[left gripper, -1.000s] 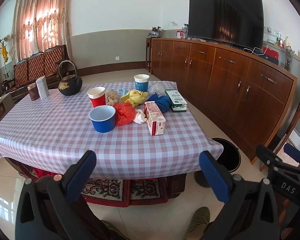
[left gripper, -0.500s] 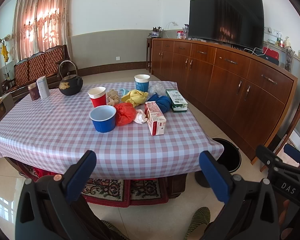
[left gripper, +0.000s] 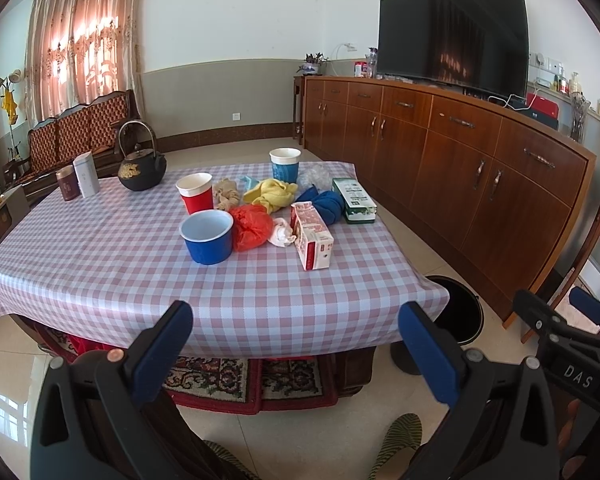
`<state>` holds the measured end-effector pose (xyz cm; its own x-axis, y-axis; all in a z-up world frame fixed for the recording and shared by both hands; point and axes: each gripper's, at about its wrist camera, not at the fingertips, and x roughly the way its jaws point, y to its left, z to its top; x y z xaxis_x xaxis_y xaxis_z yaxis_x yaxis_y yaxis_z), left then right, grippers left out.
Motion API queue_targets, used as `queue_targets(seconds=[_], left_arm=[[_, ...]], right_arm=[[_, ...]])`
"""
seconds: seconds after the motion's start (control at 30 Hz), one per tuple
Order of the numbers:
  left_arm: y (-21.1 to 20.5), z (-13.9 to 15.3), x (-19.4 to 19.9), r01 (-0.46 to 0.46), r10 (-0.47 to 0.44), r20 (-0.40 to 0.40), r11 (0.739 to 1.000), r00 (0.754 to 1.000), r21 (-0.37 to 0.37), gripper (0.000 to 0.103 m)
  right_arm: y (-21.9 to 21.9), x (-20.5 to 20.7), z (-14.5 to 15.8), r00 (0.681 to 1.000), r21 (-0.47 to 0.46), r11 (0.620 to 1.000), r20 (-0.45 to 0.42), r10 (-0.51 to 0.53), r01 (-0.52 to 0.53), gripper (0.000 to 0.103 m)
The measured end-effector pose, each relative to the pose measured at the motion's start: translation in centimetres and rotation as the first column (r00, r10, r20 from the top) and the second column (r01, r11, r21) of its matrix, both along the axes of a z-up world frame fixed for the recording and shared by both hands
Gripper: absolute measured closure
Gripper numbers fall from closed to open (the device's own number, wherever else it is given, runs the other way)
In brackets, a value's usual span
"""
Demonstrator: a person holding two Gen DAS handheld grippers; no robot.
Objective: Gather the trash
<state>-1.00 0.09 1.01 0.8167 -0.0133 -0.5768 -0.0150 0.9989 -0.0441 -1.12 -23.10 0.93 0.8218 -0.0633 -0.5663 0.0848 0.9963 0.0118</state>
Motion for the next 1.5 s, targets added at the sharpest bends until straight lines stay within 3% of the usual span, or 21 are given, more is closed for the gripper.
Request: queue_targets(seconds=[0.6,1.17,1.5], left_arm=[[2.8,-0.8,1.8,-0.063,0.063,-0.016,0.998,0.998,0.006,0.0],[8.2,-3.4,7.8,-0.15,0.149,-0.085,0.989,0.985,0.0,0.0],[9.2,-5.5,12.2,-0.143,0.143,-0.125,0.99,0.982,0.005,0.0]], right_arm=[[0.9,2.0,-0.6,0.999,0.011,0.999,-0.008,0.049,-0.049,0.0],[6.1,8.9,-2.2,0.982,0.023,0.984,-0.067,0.175,-0.174,0.0],[9.4,14.4,-3.9,0.967,0.036,0.975,-0.128,0.22,-0.217,0.0]])
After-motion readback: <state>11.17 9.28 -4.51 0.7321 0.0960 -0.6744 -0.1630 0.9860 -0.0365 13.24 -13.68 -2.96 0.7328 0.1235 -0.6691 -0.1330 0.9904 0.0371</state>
